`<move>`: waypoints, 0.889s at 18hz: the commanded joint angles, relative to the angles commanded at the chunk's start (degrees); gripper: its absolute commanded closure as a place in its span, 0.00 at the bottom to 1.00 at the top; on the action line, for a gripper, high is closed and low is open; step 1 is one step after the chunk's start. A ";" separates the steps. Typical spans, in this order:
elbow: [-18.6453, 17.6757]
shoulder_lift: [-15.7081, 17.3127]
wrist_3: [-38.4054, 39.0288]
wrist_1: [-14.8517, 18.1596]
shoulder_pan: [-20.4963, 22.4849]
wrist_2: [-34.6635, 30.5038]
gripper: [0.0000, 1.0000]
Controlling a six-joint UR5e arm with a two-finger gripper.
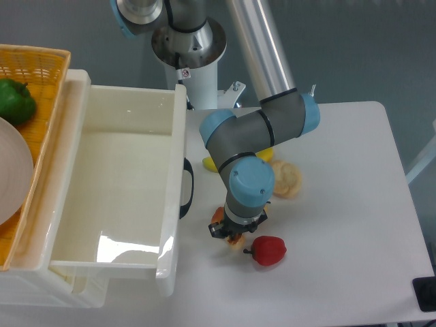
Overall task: Pick up the square bread
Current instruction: 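Lift the held square bread up and carry it toward the round bun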
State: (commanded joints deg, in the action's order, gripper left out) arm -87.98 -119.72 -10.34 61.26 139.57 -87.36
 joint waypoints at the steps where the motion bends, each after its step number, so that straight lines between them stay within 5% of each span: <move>1: 0.00 0.88 -2.46 0.17 0.00 -0.09 0.88; 16: -0.17 8.35 -24.18 0.70 5.18 -1.06 0.88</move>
State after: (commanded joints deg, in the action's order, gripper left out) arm -88.15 -111.36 -34.53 61.96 144.75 -88.42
